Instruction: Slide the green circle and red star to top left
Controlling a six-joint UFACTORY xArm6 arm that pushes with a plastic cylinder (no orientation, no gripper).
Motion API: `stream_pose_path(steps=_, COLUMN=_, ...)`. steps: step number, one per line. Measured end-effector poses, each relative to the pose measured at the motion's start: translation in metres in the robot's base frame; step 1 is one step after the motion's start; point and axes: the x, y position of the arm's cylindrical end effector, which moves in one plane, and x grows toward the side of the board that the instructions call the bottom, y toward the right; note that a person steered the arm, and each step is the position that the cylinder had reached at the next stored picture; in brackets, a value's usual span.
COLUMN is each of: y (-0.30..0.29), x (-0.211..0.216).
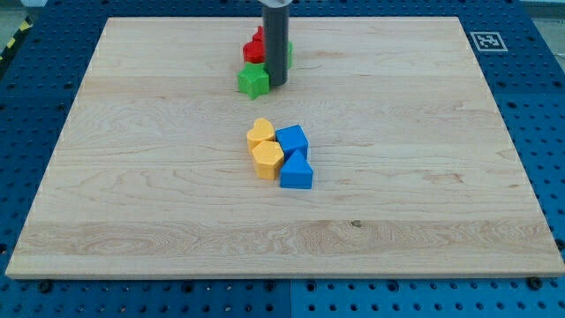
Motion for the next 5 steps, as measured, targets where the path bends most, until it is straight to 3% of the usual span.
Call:
stream_pose_path(steps=1, y=-0.009, x=0.002)
stream_pose_path(steps=3, y=0.035, x=-0.001)
stream_pose_path(steps=5, y=0.024, x=-0.053)
